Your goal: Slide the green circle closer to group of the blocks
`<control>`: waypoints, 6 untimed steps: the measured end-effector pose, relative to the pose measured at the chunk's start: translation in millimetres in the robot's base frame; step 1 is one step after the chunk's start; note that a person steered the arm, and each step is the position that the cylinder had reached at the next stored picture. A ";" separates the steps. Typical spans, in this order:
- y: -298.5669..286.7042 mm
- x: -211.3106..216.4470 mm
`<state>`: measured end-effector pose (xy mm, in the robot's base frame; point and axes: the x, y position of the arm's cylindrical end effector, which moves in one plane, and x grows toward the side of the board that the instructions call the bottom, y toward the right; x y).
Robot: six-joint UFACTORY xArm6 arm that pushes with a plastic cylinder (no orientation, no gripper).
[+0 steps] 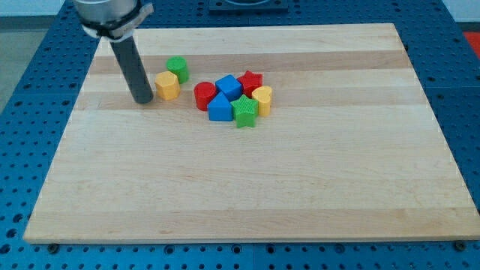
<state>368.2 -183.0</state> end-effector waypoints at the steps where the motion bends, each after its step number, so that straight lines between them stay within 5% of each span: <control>1: 18.3 -13.5; 3: 62.6 -11.6; 5: -15.7 -23.8; 6: -9.7 -61.4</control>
<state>306.7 -192.7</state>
